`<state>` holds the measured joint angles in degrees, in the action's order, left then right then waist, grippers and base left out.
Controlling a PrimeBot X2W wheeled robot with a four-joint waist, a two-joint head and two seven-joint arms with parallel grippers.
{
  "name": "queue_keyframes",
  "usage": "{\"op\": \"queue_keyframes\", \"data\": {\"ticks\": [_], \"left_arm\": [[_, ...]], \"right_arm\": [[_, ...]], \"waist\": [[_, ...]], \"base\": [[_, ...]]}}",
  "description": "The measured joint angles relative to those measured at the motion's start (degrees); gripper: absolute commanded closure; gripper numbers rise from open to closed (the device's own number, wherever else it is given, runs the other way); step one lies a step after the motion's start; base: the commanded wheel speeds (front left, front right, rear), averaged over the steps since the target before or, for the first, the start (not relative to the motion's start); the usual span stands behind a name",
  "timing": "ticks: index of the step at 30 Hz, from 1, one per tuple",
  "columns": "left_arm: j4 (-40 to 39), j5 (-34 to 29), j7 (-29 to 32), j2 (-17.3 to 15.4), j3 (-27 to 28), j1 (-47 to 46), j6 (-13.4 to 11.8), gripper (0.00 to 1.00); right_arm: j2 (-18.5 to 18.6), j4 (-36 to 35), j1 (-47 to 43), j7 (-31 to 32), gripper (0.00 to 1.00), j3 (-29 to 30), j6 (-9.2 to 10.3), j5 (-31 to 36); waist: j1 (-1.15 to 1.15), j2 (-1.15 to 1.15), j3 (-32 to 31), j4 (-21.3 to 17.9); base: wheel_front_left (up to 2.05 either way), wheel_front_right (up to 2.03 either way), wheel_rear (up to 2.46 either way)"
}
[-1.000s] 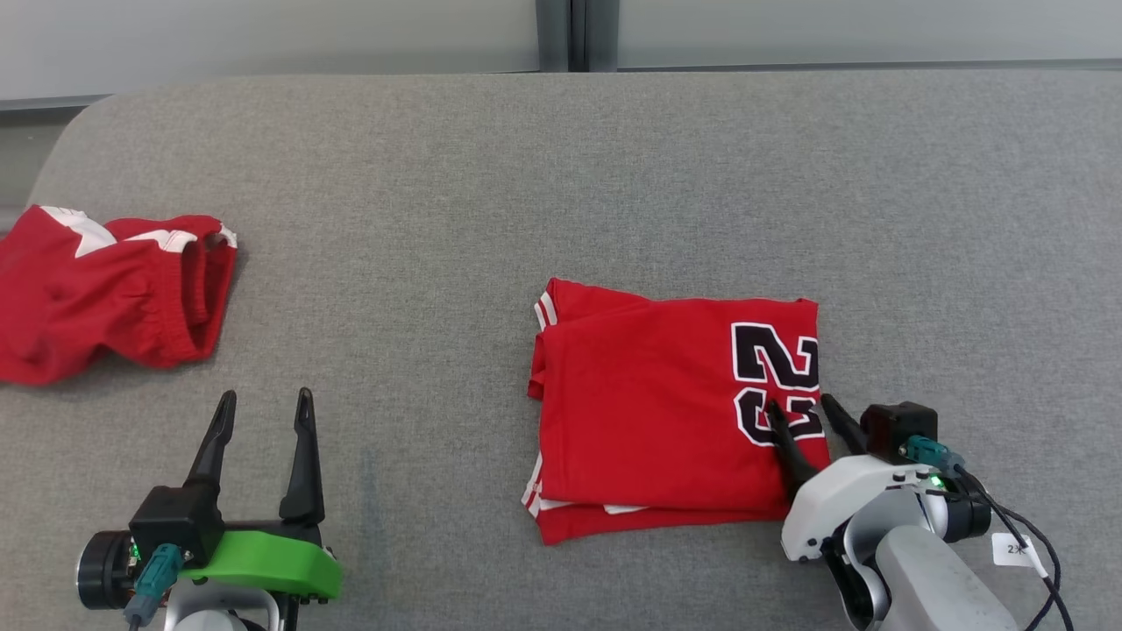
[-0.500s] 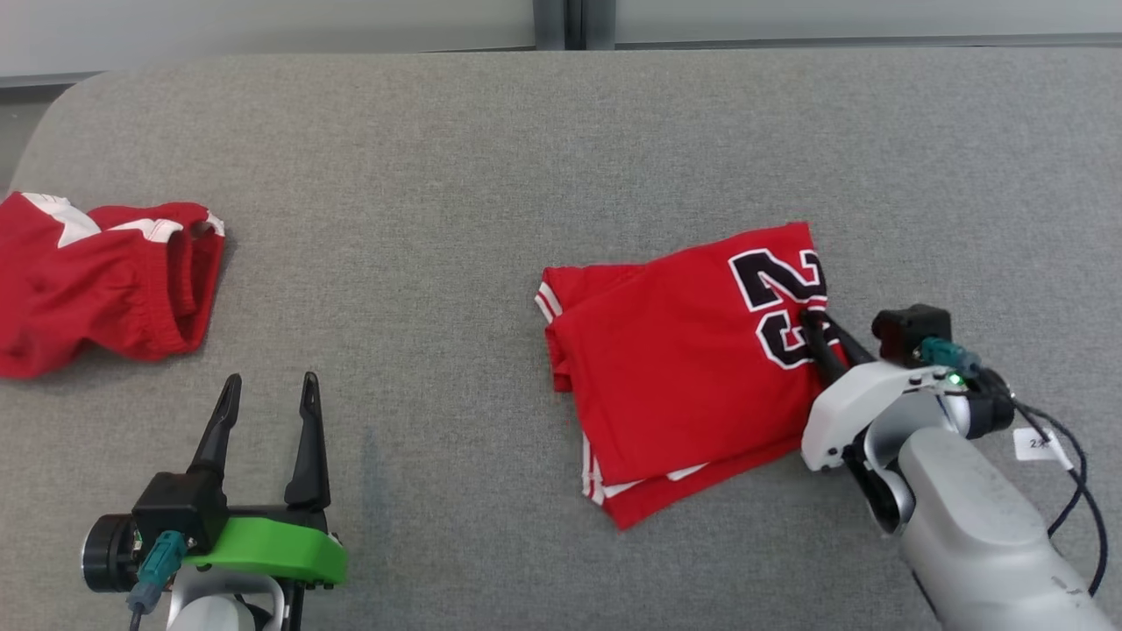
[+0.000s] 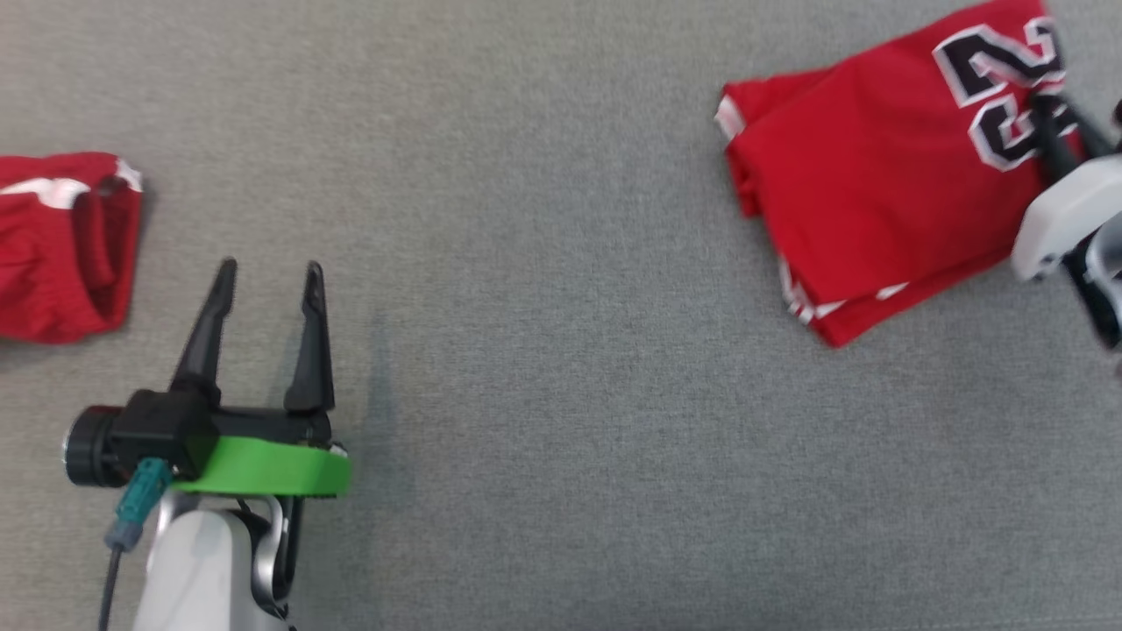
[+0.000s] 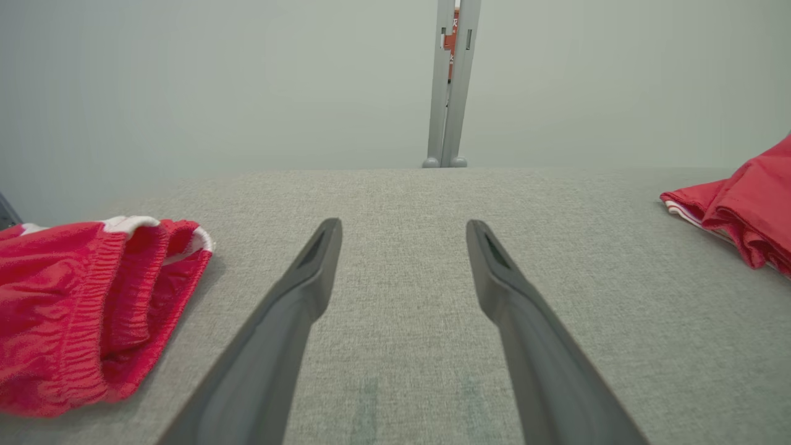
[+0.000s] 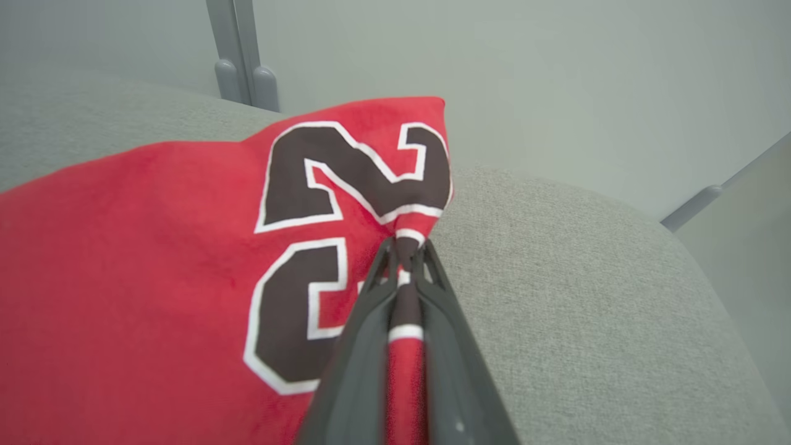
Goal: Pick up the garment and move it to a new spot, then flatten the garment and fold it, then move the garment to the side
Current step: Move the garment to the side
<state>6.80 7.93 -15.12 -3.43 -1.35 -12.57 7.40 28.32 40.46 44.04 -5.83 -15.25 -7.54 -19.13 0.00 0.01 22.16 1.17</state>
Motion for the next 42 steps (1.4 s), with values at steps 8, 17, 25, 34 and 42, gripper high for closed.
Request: {"op": "queue_keyframes", "data": {"ticks": [8, 17, 25, 34, 42], "left_arm": [[-3.4, -1.1, 0.0, -4.4, -1.2, -4.8, 0.0, 0.00], [-7.5, -1.5, 0.0, -8.1, -1.5, -6.3, 0.0, 0.00], [-10.0, -1.9, -0.1, -9.5, -1.0, -5.4, 0.0, 0.00], [-10.6, -1.9, -0.1, -9.9, -0.6, -5.0, 0.0, 0.00], [-9.5, -1.9, -0.1, -8.8, 0.0, -4.9, 0.0, 0.00]], "right_arm": [[7.7, -4.3, 6.4, 2.9, 1.00, 0.5, 0.00, -2.0], [15.2, -5.8, 9.7, 6.1, 1.00, 0.9, 0.00, -3.4], [18.0, -3.7, 13.9, 7.4, 1.00, 0.6, 0.00, -4.6], [17.4, 3.3, 19.1, 6.3, 0.00, 0.7, 0.00, -1.5], [15.6, 7.6, 21.6, 0.2, 0.00, 0.3, 0.00, 1.4]], "waist": [[0.01, 0.00, 8.0, -3.6], [0.01, 0.00, 14.0, -8.7], [0.00, 0.00, 17.3, -11.7], [0.00, 0.00, 18.1, -11.9], [0.00, 0.00, 16.7, -11.3]], "base": [[0.00, 0.00, 0.00], [0.00, 0.00, 0.00], [0.00, 0.00, 0.00], [0.00, 0.00, 0.00], [0.00, 0.00, 0.00]]}}
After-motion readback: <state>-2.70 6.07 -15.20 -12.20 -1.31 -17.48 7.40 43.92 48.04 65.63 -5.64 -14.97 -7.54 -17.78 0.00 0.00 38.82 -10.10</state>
